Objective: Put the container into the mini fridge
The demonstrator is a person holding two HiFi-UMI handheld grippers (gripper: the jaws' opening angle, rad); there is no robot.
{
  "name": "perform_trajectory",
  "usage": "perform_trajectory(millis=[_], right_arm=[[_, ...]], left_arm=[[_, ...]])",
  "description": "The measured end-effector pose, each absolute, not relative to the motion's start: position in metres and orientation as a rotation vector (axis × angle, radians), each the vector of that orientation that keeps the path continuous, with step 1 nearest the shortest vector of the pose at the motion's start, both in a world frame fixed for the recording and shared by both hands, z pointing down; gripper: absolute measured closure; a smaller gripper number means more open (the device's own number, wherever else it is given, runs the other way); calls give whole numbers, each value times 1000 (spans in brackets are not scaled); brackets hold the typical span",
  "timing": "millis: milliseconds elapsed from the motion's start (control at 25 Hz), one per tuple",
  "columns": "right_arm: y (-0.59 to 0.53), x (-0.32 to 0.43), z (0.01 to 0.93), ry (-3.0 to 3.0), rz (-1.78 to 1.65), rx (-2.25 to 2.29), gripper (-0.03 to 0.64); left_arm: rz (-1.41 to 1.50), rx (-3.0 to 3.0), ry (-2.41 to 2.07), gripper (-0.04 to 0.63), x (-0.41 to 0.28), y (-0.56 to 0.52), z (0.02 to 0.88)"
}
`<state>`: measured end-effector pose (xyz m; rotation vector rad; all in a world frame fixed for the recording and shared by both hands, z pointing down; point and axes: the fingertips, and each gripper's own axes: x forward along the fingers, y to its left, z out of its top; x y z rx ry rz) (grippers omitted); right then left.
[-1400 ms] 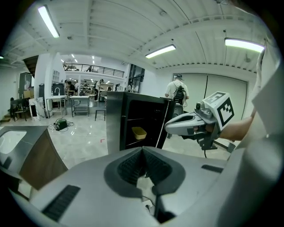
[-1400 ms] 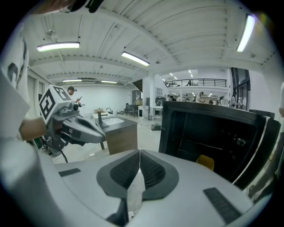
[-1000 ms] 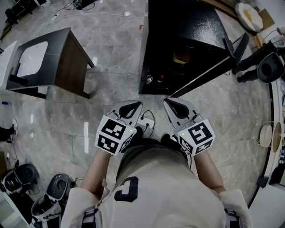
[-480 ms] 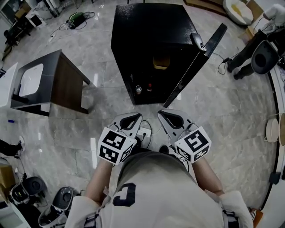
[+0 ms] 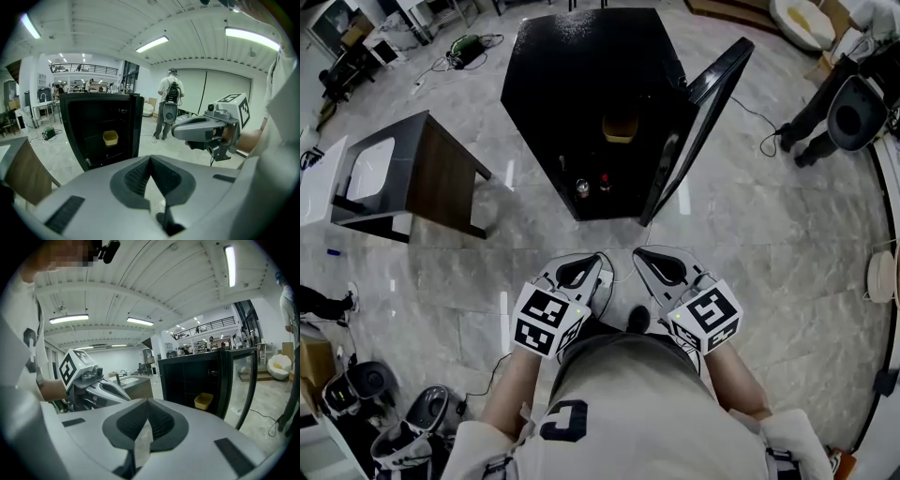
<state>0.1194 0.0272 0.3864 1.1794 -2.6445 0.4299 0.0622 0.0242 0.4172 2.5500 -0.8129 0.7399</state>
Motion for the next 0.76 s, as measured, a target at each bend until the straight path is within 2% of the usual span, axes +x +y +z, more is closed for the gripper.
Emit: perform_trajectory(millis=[320,760], right_arm=[[39,121,390,-2679,449,1102,588],[15,46,391,-2668,413,1001,588]], left_arm=[[752,2514,-876,540,63,41,421],[705,2496,-936,540,-12,10,417]])
